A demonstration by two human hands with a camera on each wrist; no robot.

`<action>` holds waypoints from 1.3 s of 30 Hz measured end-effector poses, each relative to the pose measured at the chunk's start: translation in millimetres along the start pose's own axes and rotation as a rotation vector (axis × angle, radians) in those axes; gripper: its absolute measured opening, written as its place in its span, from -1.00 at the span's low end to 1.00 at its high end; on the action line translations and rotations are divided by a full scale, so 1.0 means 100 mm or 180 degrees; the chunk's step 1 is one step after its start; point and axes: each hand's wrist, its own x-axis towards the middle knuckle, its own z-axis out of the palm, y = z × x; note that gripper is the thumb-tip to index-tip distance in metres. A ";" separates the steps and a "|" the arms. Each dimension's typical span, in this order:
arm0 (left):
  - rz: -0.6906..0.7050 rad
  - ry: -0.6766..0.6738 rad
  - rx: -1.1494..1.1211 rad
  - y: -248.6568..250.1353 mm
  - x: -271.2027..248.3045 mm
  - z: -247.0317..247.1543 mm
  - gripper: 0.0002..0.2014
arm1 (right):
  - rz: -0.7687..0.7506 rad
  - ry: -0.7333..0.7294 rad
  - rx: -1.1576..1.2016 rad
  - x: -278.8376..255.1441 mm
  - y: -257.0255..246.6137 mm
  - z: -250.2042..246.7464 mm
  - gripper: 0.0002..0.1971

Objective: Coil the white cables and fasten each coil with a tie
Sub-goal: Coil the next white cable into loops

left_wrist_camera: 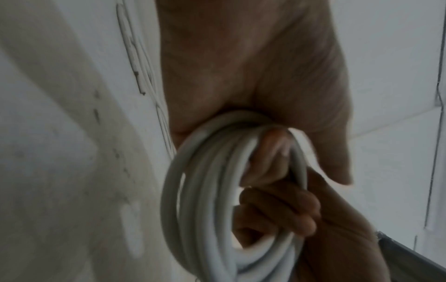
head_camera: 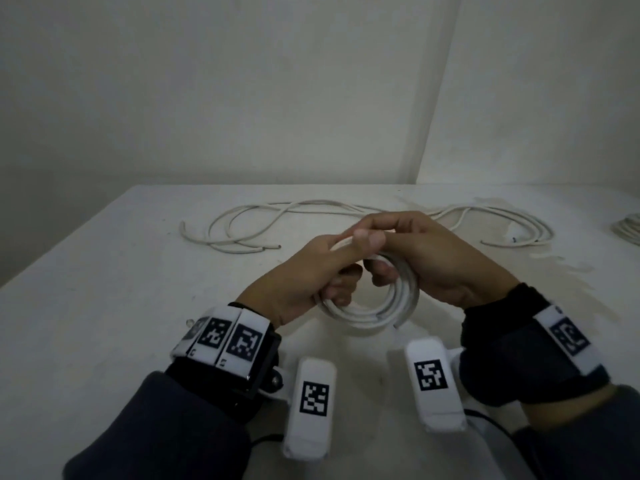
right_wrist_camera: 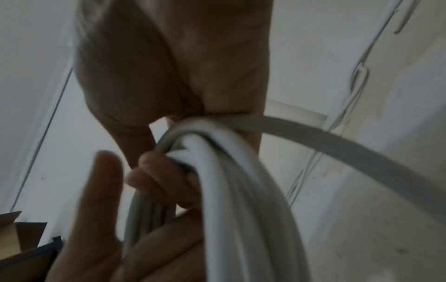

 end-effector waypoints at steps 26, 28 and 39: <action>0.0154 0.2283 -0.1865 -0.22 0.16 -0.17 -0.63 | 0.0014 0.1264 -0.0320 0.08 0.16 -0.07 -0.94; 0.0117 0.2307 -0.2029 -0.24 0.17 -0.14 -0.62 | -0.0043 0.1285 -0.0312 0.08 0.16 -0.08 -0.94; -0.0018 0.2544 -0.2603 -0.28 0.21 -0.10 -0.61 | 0.0232 0.1434 -0.0284 0.16 0.31 0.03 -0.86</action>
